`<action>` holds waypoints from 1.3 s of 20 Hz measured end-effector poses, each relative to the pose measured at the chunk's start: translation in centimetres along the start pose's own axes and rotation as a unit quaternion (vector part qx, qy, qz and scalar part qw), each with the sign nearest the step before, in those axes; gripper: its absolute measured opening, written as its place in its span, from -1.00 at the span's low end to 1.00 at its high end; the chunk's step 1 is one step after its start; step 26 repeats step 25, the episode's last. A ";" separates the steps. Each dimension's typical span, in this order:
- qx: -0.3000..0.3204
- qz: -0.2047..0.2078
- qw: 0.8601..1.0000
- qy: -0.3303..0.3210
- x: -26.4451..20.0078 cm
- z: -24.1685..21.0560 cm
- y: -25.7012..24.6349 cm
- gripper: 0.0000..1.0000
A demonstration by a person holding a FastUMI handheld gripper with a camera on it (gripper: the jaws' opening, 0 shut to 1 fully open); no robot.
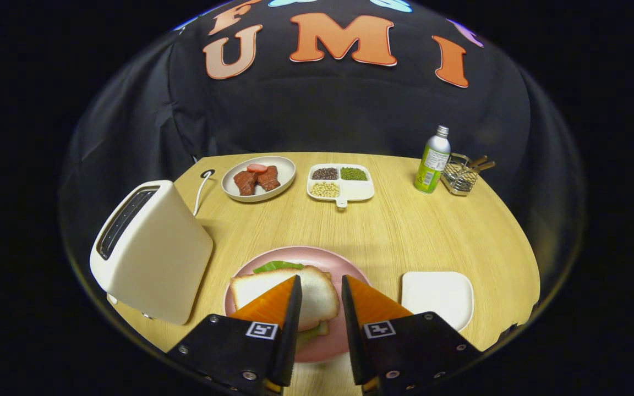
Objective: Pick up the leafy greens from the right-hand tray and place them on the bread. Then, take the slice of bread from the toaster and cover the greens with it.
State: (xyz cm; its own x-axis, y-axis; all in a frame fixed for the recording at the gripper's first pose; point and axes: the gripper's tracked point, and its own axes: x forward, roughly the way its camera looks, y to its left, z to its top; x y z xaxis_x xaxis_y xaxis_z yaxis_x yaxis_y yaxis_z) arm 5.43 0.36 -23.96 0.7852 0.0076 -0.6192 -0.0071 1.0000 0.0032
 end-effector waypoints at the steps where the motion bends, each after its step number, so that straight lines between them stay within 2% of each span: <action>1: 0.004 -0.002 1.000 0.000 -0.2 0.1 -0.4 -0.02; 6: 0.006 -0.021 1.000 -0.016 -1.7 2.2 -3.6 0.21; 9: 0.006 -0.038 0.998 -0.045 -4.0 5.2 -6.5 0.48; 15: 0.002 -0.072 0.991 -0.109 -10.0 11.8 -12.8 0.83; 20: 0.017 -0.093 0.985 -0.146 -13.8 14.3 -17.7 0.92; 26: 0.040 -0.110 0.982 -0.150 -15.3 13.5 -21.9 0.95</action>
